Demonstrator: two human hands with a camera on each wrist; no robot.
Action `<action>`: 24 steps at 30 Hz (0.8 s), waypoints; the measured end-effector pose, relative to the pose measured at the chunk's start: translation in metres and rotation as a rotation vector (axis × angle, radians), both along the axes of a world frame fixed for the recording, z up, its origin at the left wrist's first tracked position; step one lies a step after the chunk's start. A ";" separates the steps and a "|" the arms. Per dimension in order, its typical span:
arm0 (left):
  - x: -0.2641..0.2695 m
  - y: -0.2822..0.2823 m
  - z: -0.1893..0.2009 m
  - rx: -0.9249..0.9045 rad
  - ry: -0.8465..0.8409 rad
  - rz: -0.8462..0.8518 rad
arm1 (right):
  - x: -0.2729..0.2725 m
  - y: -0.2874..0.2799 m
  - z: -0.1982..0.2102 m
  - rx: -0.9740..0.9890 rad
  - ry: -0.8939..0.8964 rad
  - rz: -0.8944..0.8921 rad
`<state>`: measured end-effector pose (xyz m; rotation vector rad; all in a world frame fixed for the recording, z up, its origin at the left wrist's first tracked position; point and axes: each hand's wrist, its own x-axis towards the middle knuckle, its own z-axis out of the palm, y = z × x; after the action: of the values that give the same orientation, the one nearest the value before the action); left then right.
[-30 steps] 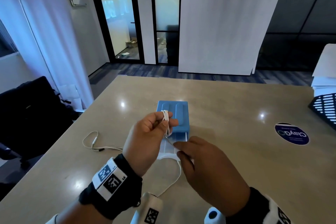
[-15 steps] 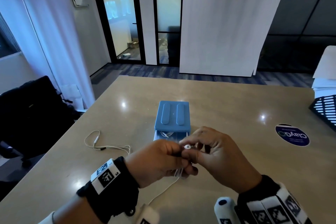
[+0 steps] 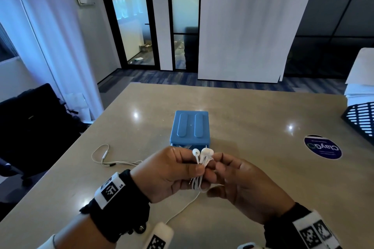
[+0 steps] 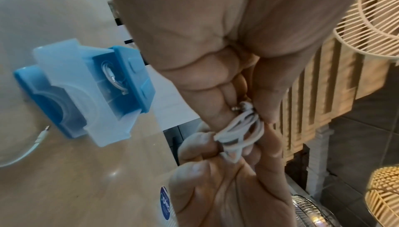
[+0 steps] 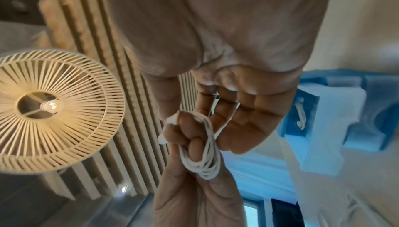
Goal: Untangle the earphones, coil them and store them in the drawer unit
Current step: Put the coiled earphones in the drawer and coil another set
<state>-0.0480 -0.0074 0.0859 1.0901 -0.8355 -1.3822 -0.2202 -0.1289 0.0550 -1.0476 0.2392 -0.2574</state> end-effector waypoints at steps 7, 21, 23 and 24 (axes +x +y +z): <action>-0.013 -0.001 0.005 -0.047 0.014 0.014 | 0.004 -0.001 -0.003 0.085 -0.004 0.044; 0.003 -0.006 -0.022 0.136 0.128 -0.048 | -0.008 -0.004 0.006 -1.477 -0.061 -0.315; 0.007 -0.003 -0.024 0.142 -0.002 -0.097 | -0.011 -0.003 0.011 -1.466 -0.056 -0.206; 0.007 -0.002 -0.022 0.117 -0.094 -0.138 | -0.012 -0.002 0.013 -1.417 -0.046 -0.148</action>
<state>-0.0411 -0.0093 0.0637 1.2133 -0.9216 -1.5204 -0.2318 -0.1313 0.0677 -2.4225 0.0586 -0.6180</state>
